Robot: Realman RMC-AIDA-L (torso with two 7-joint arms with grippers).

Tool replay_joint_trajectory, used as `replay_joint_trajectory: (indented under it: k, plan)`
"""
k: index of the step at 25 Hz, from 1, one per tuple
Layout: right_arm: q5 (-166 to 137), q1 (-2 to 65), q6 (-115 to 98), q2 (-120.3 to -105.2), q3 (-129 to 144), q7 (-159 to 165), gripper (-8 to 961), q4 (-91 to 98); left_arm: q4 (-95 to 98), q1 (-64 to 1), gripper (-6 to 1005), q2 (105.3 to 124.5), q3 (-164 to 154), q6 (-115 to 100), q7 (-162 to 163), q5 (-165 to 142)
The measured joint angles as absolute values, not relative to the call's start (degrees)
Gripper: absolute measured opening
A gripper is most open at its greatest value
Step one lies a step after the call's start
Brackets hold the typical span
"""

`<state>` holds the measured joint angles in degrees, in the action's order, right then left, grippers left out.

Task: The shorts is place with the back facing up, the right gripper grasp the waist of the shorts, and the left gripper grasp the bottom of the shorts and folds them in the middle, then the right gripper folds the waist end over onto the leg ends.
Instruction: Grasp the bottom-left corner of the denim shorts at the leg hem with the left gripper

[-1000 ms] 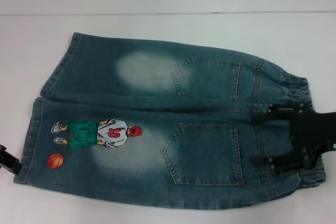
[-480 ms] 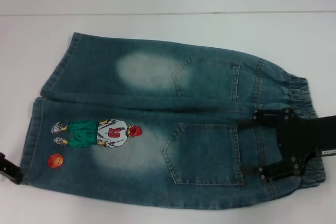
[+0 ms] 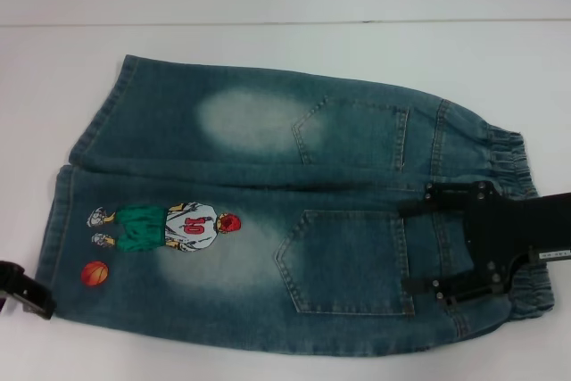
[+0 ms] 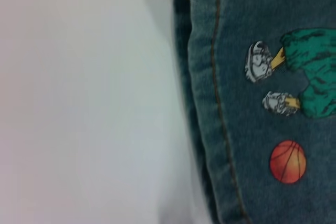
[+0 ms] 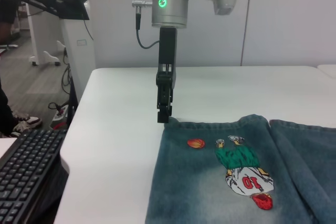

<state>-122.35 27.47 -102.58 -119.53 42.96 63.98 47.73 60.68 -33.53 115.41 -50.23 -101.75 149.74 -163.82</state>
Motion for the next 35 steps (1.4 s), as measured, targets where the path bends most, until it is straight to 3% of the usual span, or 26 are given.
replay_joint_trajectory:
  k: [24, 27, 35]
  plan:
    - [-122.16, 27.36, -100.88, -119.5, 42.59, 63.92, 914, 47.53, 54.64, -36.92, 782, 115.65, -51.86, -99.4, 151.26, -163.77]
    - [-122.16, 27.22, -100.45, -119.46, 42.5, 63.9, 914, 47.53, 54.86, -36.94, 618, 115.8, -52.0, -99.44, 151.06, -163.76]
    - [-122.2, 26.89, -100.16, -119.54, 42.77, 63.89, 914, 47.53, 54.66, -37.81, 447, 116.15, -52.37, -99.72, 151.32, -163.74]
